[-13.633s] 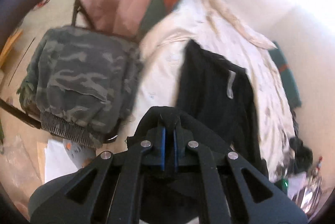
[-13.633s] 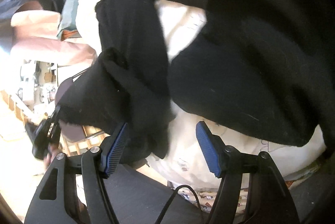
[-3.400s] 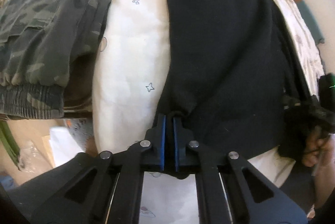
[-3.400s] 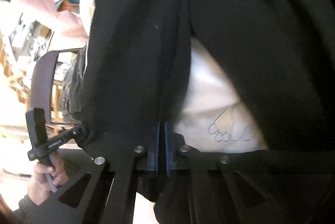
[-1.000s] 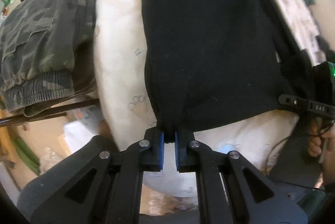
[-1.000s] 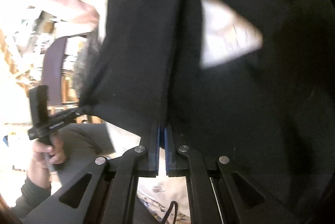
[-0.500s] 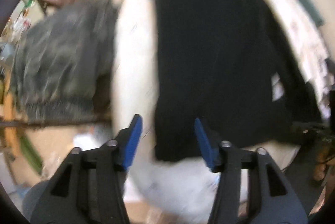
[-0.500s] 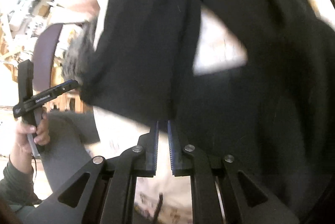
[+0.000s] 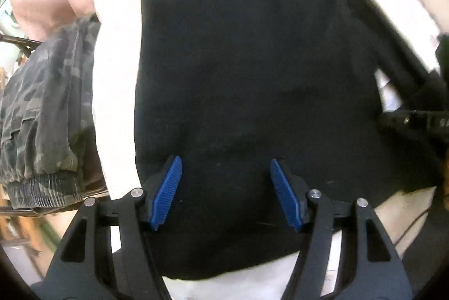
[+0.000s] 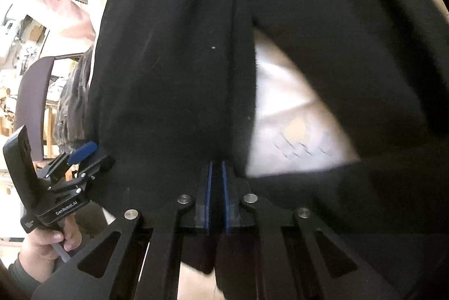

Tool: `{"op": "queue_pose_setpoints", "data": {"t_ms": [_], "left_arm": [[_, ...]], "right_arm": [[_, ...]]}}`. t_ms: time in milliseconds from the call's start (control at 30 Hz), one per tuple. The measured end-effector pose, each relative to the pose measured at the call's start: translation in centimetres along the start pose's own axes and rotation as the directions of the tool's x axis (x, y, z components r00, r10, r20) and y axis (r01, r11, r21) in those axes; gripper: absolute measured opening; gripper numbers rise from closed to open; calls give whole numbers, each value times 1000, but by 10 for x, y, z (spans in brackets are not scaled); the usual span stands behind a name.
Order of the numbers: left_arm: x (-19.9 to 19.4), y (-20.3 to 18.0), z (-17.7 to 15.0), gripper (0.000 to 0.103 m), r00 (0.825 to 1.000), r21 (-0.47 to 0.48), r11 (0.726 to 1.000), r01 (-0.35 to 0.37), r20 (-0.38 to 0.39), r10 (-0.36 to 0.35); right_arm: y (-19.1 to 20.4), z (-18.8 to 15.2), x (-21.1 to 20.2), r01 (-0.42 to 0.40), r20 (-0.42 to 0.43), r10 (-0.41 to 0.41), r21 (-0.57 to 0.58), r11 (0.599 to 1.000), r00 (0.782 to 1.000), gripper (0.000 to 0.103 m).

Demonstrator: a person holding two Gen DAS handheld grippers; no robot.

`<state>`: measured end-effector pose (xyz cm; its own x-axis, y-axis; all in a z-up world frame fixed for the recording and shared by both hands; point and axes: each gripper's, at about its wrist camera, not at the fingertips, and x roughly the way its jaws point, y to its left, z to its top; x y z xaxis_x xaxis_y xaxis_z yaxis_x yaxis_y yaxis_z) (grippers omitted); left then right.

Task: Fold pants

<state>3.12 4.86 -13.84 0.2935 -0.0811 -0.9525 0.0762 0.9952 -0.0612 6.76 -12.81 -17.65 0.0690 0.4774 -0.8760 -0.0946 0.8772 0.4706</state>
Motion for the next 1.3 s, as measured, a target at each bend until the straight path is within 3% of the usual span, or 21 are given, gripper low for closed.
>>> {"op": "queue_pose_setpoints", "data": {"t_ms": [100, 233, 333, 433, 500, 633, 700, 833, 967, 1067, 1167, 1300], "left_arm": [[-15, 2, 5, 63, 994, -64, 994, 88, 73, -83], [-1, -3, 12, 63, 994, -105, 990, 95, 66, -88], [22, -9, 10, 63, 999, -93, 995, 33, -6, -34], [37, -17, 10, 66, 998, 9, 999, -52, -36, 53], [34, -19, 13, 68, 998, 3, 999, -49, -34, 49], [12, -9, 18, 68, 1000, -96, 995, 13, 29, -10], [-1, -7, 21, 75, 996, -129, 990, 63, 78, -53], [-26, -23, 26, 80, 982, -105, 989, 108, 168, -90], [-29, -64, 24, 81, 973, -6, 986, 164, 165, -161], [-25, -94, 21, 81, 969, 62, 975, 214, 114, -220], [-27, -124, 11, 81, 968, 105, 965, 240, 54, -247], [-26, -137, -12, 81, 948, 5, 949, 317, -24, -316]], "right_arm": [[13, 2, -12, -52, 39, 54, -55, 997, 998, 11], [14, 4, 14, -101, 5, 101, -7, 995, 995, 11], [4, -3, 42, -67, -34, 69, 42, 997, 997, 7], [1, -6, 45, -75, -5, 76, 81, 994, 997, 7], [2, -10, 31, -95, 15, 94, 85, 992, 995, 11], [12, -22, -23, -144, 102, 142, 8, 990, 985, 11], [8, -32, -61, -161, 153, 161, -16, 987, 975, 11], [-31, -44, -143, -111, 273, 101, 22, 994, 957, 12], [-86, -53, -208, -38, 347, -13, 140, 989, 938, 30], [-115, -64, -230, -67, 407, -21, 202, 977, 913, 60], [-141, -71, -232, -101, 434, -3, 217, 971, 901, 62], [-150, -78, -216, -143, 447, 36, 208, 968, 894, 62]]}}
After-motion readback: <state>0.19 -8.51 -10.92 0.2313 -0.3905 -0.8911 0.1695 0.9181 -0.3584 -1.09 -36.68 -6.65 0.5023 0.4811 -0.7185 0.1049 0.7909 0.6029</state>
